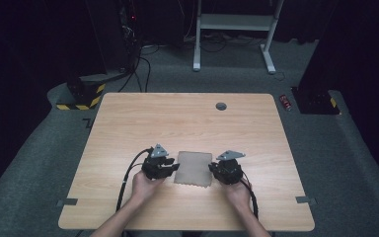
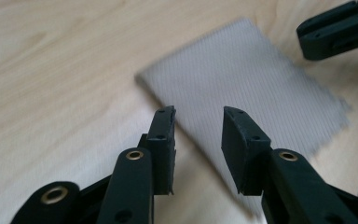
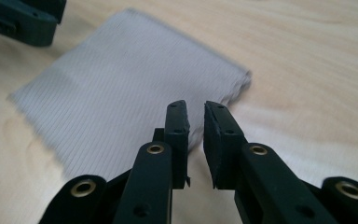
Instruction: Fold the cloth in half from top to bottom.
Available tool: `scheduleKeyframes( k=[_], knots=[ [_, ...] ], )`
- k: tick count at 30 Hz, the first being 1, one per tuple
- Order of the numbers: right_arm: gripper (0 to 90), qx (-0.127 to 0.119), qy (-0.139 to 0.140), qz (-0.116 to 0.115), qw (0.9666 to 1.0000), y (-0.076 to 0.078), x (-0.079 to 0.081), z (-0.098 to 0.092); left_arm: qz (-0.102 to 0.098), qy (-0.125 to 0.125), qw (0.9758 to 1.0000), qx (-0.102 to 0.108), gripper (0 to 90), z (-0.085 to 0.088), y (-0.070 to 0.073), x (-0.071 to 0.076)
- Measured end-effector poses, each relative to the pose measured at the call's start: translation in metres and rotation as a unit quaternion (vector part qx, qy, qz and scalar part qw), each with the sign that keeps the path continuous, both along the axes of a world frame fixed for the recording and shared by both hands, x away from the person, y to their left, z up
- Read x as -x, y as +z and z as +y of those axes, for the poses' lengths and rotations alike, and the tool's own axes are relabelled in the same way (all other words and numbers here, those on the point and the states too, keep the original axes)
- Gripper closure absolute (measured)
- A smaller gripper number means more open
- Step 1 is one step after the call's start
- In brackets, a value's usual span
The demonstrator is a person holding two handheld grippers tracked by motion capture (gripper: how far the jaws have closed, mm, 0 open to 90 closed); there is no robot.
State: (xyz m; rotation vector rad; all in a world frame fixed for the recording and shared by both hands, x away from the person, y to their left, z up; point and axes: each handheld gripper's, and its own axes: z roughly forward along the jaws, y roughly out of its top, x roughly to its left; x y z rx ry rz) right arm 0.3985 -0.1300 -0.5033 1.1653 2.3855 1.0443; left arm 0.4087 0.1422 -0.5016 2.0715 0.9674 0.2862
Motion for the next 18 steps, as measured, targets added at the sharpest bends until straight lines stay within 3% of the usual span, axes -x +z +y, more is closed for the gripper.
scheduleKeyframes(
  k=[4,7,8,10,12,13,18],
  knots=[
    [79.2,-0.017,-0.020,0.010,0.9996,-0.001,-0.023,0.008,0.010,-0.006,0.9999,0.008,62.4,-0.018,-0.005,-0.026],
    [79.2,-0.012,-0.019,0.009,0.9997,-0.003,-0.034,0.016,0.011,-0.004,0.9999,0.003,62.1,-0.025,-0.006,-0.033],
    [79.2,-0.004,-0.023,0.011,0.9997,-0.005,-0.038,0.018,0.007,0.009,0.9999,-0.007,62.1,-0.029,-0.010,-0.041],
    [79.2,0.009,-0.030,0.014,0.9994,-0.007,-0.042,0.019,0.015,0.020,0.9995,-0.019,62.2,-0.030,-0.014,-0.045],
    [79.2,0.017,-0.053,0.015,0.9983,-0.010,-0.049,0.014,0.021,0.030,0.9992,-0.016,63.2,-0.029,-0.015,-0.048],
    [78.5,0.023,-0.056,0.013,0.9981,-0.010,-0.050,0.012,0.017,0.036,0.9988,-0.028,62.7,-0.029,-0.012,-0.050],
    [71.1,0.017,-0.060,0.009,0.9980,-0.007,-0.050,0.004,0.019,0.055,0.9979,-0.028,56.6,-0.025,-0.009,-0.054]
  ],
)
